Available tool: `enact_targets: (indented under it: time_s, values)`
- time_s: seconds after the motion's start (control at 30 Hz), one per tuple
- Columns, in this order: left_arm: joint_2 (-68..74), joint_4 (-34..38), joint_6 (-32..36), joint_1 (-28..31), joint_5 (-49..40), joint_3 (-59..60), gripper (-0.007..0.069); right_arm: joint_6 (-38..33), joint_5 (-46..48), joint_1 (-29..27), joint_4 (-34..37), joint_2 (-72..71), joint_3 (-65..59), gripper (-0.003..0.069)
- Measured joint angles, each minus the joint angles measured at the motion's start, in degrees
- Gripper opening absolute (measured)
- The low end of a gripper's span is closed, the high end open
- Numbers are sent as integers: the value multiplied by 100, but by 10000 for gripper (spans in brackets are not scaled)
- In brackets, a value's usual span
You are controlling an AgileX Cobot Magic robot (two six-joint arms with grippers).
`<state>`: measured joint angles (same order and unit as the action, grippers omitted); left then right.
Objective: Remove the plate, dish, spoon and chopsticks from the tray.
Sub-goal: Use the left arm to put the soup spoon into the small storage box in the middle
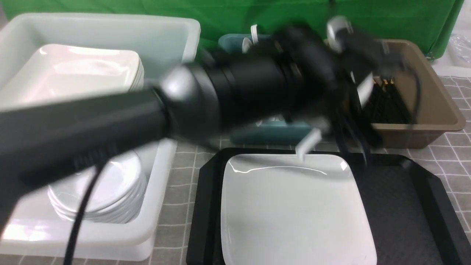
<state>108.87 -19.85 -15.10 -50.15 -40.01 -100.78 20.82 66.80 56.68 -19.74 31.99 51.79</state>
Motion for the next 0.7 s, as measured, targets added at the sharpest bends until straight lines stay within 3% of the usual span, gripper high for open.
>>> enact_targets:
  time_s: [0.13, 0.27, 0.43, 0.53, 0.7]
  values:
    - [600, 754, 486, 1150, 378, -853, 118, 0, -31, 0, 40, 0, 0, 147]
    - [1253, 1305, 798, 1662, 493, -1429, 118, 59, -37, 0, 47, 0, 0, 151]
    - [1794, 1225, 891, 1827, 503, -1759, 129, 70, -37, 0, 220, 0, 0, 158]
    - [1897, 1103, 897, 1834, 510, -1766, 186, 63, -31, 0, 343, 0, -4, 162]
    - [1868, 1055, 897, 1841, 501, -1772, 402, 58, -21, 0, 450, 0, -4, 165]
